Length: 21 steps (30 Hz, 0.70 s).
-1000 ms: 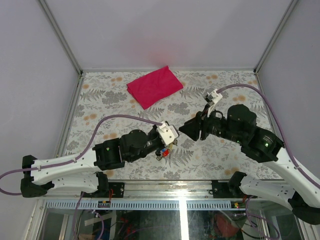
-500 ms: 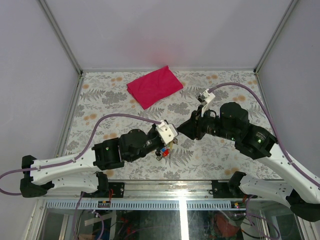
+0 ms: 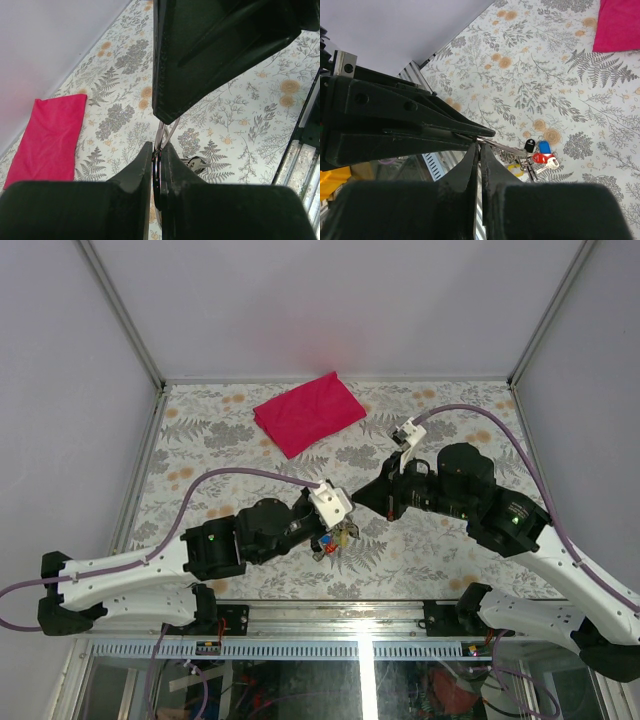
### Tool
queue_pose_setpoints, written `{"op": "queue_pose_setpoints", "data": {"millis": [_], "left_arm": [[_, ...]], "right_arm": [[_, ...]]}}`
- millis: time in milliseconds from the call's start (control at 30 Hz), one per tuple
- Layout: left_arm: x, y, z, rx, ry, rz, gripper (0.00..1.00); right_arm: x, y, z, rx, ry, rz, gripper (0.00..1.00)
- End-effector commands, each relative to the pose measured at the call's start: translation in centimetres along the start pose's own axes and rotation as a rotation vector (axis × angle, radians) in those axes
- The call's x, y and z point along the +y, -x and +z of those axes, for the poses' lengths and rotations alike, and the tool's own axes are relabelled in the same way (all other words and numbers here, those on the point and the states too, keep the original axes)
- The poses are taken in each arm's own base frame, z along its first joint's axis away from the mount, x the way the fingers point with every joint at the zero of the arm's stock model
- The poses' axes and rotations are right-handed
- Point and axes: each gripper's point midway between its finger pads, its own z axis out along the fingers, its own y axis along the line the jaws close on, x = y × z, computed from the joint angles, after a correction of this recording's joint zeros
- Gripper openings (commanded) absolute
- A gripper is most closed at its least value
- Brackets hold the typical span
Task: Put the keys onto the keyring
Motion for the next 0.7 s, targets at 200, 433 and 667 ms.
{"op": "queue_pose_setpoints", "data": {"millis": [200,433,667], "left_arm": [[1.5,4.4,-1.7,-0.173,0.034,-0.028,0.30],[0.4,5.4,-3.3,-0.289,-0.053,0.092,0.45],[0.4,6.3,-3.8,-0.333,-0.072,0.156,0.51]], "right_arm": [[1.8,2.7,-0.6,-0.096,0.056,0.039,0.00],[3.1,4.5,-1.6,-0.130,0.080,0.105,0.00],[3.7,5.6,-2.3,-0.163,0.089,0.145,0.00]]}}
